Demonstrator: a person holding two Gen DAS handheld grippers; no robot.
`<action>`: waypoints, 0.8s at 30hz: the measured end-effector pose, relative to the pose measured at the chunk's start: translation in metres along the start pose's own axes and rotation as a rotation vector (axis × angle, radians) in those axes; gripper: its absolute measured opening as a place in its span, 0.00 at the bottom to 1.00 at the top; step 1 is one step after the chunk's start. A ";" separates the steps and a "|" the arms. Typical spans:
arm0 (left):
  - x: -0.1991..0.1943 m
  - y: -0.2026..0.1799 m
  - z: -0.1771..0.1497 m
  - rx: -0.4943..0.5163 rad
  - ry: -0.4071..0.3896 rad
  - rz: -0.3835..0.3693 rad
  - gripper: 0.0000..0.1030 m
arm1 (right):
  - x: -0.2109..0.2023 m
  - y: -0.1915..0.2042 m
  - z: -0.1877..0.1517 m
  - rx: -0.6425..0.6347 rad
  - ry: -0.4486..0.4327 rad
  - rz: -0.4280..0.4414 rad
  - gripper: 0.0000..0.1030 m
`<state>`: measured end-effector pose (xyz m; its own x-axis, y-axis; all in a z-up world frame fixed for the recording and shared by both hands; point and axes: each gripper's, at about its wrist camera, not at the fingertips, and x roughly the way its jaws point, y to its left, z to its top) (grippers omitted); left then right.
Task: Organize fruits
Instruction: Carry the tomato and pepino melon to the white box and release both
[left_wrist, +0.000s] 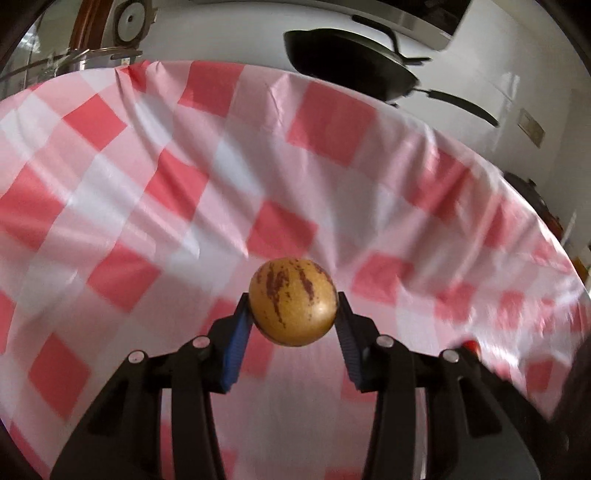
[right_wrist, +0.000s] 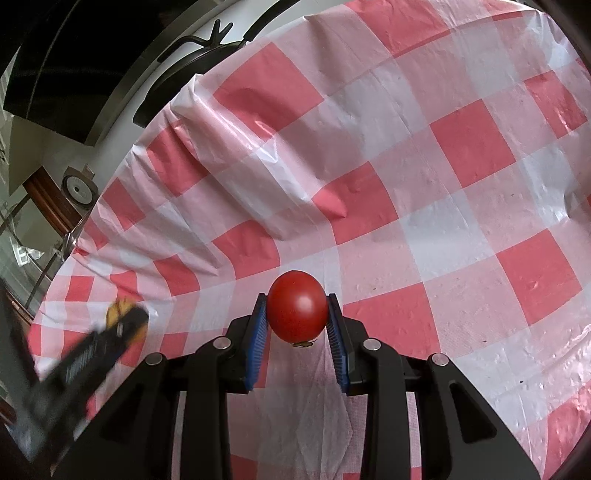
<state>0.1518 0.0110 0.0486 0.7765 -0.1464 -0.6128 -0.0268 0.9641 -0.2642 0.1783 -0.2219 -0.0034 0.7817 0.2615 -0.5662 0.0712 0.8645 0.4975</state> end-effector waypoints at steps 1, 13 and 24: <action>-0.003 0.000 -0.005 0.004 0.009 -0.004 0.43 | 0.000 0.000 0.000 0.000 -0.001 0.001 0.30; -0.059 0.033 -0.066 -0.023 0.053 0.022 0.43 | -0.010 0.005 -0.005 -0.032 -0.025 0.007 0.30; -0.117 0.056 -0.089 -0.055 0.011 0.016 0.43 | -0.087 0.031 -0.076 -0.117 -0.006 0.058 0.30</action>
<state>0.0029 0.0626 0.0390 0.7685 -0.1334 -0.6257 -0.0745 0.9527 -0.2947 0.0653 -0.1853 0.0116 0.7859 0.3108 -0.5346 -0.0470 0.8920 0.4496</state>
